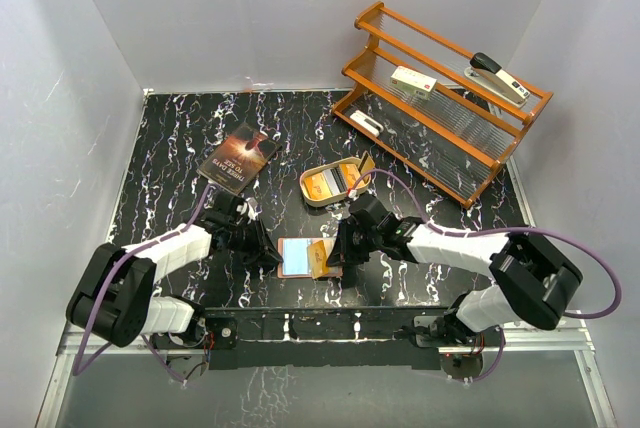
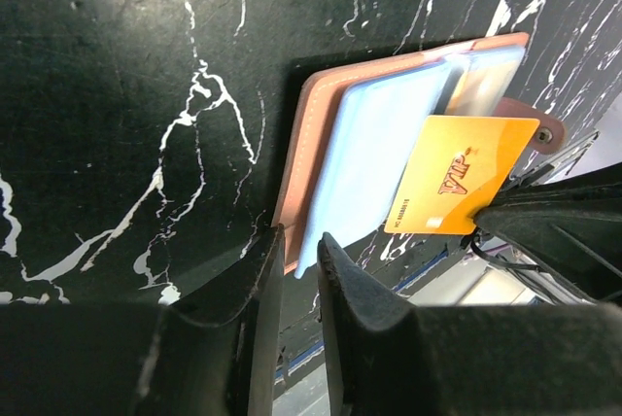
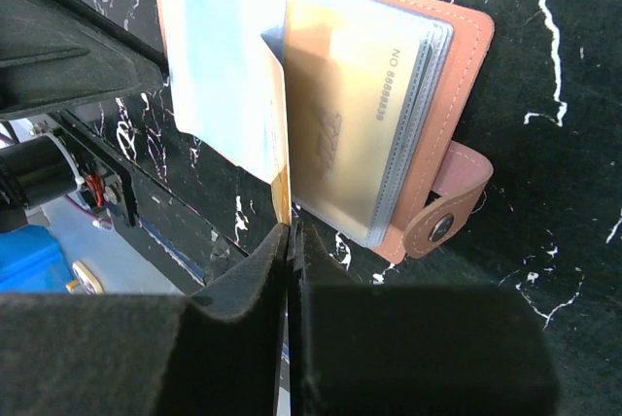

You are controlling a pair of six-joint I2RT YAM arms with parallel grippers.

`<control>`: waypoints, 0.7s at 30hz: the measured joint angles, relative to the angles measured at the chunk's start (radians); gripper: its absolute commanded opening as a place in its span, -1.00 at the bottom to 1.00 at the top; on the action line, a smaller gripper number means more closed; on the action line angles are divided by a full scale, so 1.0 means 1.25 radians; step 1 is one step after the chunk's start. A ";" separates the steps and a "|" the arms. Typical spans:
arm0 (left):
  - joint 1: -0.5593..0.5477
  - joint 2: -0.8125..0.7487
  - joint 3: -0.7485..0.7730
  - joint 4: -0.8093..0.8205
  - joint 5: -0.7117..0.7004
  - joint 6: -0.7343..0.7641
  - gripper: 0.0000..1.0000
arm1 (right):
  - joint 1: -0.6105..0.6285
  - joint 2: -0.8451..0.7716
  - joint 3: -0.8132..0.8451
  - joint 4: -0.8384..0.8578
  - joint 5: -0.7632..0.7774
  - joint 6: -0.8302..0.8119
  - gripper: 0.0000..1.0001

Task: Put the credit cards into the card holder
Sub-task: Insert the credit card into the card holder.

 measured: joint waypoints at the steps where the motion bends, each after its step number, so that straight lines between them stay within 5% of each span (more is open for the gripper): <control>1: 0.000 0.002 -0.005 0.004 0.001 -0.001 -0.65 | 0.000 0.002 0.000 0.001 0.000 0.000 -1.00; 21: -0.001 0.009 -0.016 0.031 0.002 -0.006 -0.72 | 0.000 0.022 -0.005 0.032 0.003 0.003 -1.00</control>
